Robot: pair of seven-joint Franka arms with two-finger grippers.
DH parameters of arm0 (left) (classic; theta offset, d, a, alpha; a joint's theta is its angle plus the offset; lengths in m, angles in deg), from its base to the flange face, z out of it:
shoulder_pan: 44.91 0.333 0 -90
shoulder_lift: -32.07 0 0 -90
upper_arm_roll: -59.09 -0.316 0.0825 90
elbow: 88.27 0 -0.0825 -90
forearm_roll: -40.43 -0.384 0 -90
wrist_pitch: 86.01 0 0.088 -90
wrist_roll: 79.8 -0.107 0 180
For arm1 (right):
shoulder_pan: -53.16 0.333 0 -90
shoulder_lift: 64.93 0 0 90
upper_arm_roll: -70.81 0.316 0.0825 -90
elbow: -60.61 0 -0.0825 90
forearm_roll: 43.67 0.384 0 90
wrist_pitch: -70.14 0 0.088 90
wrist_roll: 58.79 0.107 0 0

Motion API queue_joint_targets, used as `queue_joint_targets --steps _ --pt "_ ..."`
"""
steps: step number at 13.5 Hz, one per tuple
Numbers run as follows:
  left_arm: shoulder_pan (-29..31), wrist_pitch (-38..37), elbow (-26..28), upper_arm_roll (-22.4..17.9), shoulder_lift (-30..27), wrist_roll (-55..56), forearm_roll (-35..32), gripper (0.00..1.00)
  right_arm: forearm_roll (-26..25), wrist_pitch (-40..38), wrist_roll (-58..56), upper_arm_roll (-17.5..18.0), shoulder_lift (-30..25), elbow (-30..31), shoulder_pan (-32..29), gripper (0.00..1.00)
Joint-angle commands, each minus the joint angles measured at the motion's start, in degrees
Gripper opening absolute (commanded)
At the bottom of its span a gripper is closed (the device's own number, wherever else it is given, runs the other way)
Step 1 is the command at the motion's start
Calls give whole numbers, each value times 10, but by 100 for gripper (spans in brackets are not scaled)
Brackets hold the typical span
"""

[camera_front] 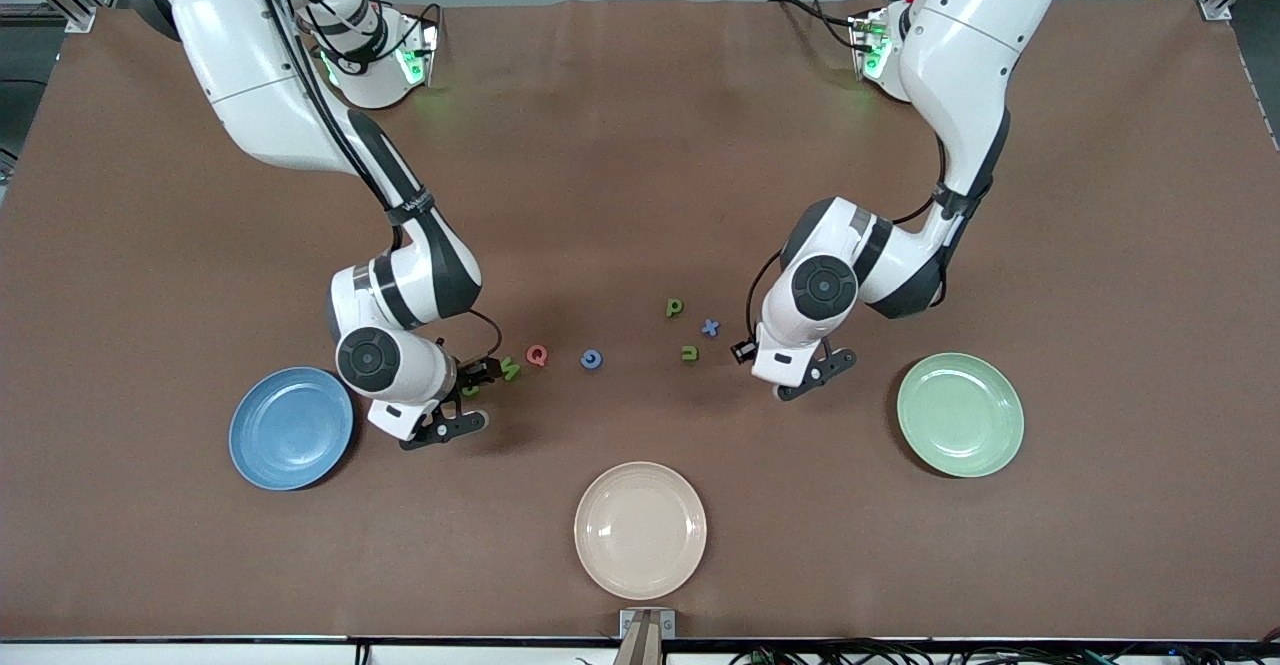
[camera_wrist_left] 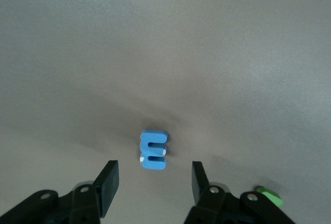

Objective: Sort uppercase to blue plate, lowercase to green plate
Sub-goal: 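Close the left gripper on the E while the right gripper grasps the B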

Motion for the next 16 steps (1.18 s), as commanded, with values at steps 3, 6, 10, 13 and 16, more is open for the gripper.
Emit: queue_joint_targets --steps 3,6,10,13,16 --pt "-5 43 6 -3 16 4 -12 63 1 37 8 -4 -4 29 4 100" --pt "-5 46 7 -3 19 1 -12 60 0 36 8 -4 -4 31 -2 96" --pt "-4 46 16 -6 19 1 -11 57 0 35 8 -4 -5 36 -1 79" --pt "-3 46 20 -6 21 1 -11 57 0 32 7 -4 -6 36 1 63" --pt "1 46 23 -6 21 1 -11 29 0 31 7 -4 -7 36 3 40"
